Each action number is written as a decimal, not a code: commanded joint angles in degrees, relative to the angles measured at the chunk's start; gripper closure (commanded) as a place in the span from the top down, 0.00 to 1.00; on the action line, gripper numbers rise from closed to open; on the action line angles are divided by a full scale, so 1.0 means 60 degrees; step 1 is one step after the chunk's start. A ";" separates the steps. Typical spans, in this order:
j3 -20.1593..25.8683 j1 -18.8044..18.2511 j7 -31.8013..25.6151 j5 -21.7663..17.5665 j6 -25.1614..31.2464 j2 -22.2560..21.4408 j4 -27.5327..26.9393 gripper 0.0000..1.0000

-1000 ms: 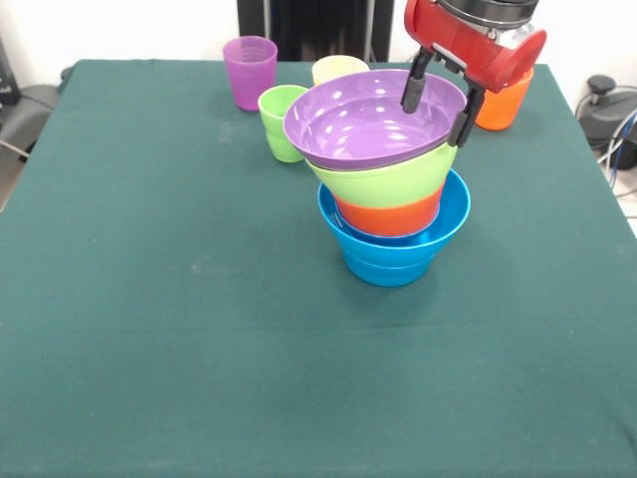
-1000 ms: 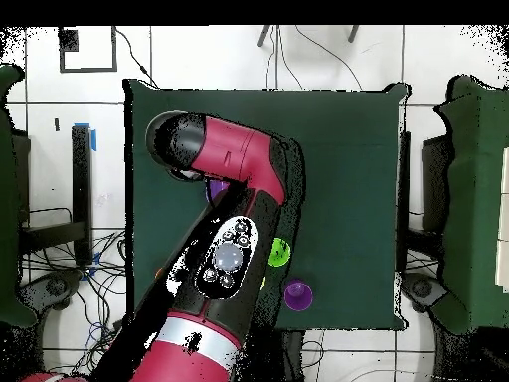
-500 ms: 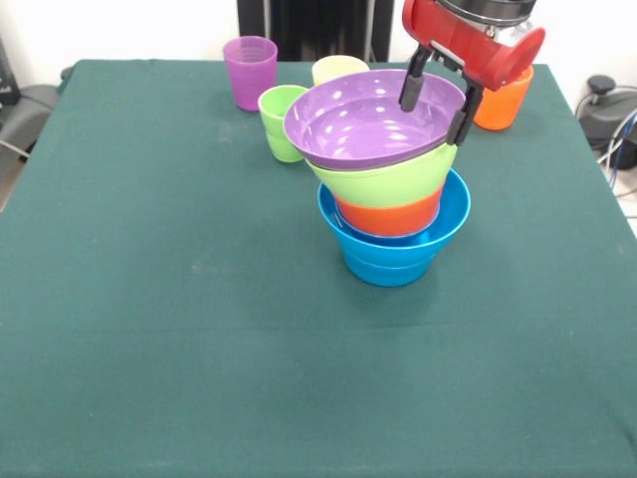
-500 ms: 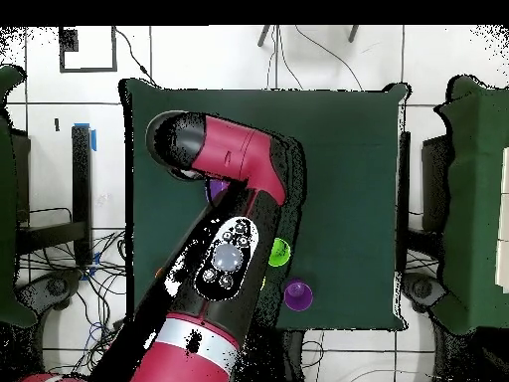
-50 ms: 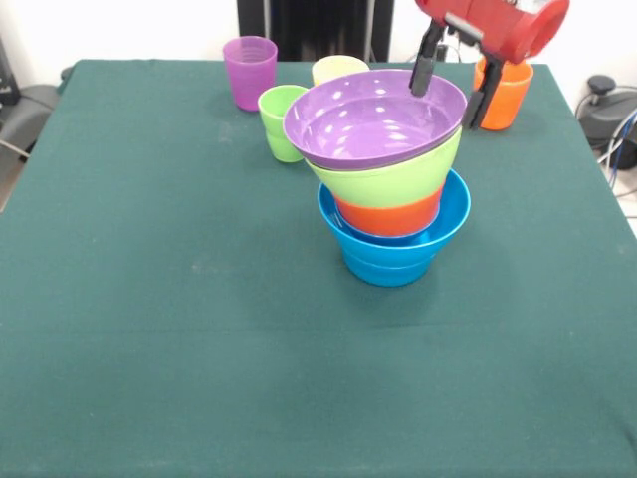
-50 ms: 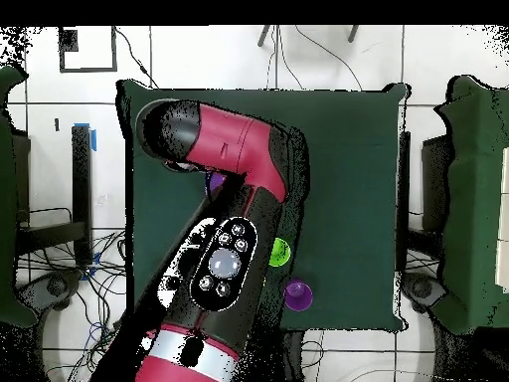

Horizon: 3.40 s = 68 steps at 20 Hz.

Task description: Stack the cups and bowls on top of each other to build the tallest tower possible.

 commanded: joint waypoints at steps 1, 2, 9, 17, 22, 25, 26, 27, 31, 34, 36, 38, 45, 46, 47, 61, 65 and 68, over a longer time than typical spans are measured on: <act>0.0483 -0.0149 0.1349 -0.0193 0.1235 -0.0352 -0.0349 1.00; 0.0484 -0.0172 0.1306 -0.0217 0.1264 -0.0371 -0.0369 1.00; 0.0465 -0.0185 0.1387 -0.0254 0.1536 -0.0474 -0.0454 1.00; 0.0424 0.0069 0.1858 -0.0139 0.1306 -0.0437 -0.0275 1.00; 0.0418 0.0101 0.1873 -0.0095 0.1348 -0.0495 -0.0212 1.00; 0.0417 0.0120 0.1834 -0.0092 0.1422 -0.0597 -0.0134 1.00; 0.0409 0.0133 0.1839 -0.0091 0.1441 -0.0624 -0.0113 1.00; 0.0392 0.0180 0.1866 -0.0089 0.1455 -0.0675 -0.0054 1.00; 0.0364 0.0303 0.1973 -0.0047 0.1540 -0.0810 0.0068 1.00; 0.0343 0.0383 0.2068 -0.0013 0.1562 -0.0871 0.0140 1.00; 0.0355 0.0417 0.2138 0.0034 0.1472 -0.0892 0.0256 1.00; 0.0368 0.0456 0.2198 0.0067 0.1317 -0.0893 0.0384 1.00; 0.0345 0.0755 0.2623 0.0274 0.0690 -0.0929 0.0951 1.00; 0.0335 0.0811 0.2692 0.0322 0.0583 -0.0941 0.1046 1.00; 0.0313 0.0870 0.2749 0.0360 0.0485 -0.0956 0.1137 1.00; 0.0183 0.1395 0.3346 0.0617 -0.0705 -0.0809 0.2009 1.00; 0.0304 0.1407 0.3448 0.0608 -0.1199 -0.0717 0.2249 1.00; 0.0369 0.1384 0.3455 0.0585 -0.1367 -0.0691 0.2331 1.00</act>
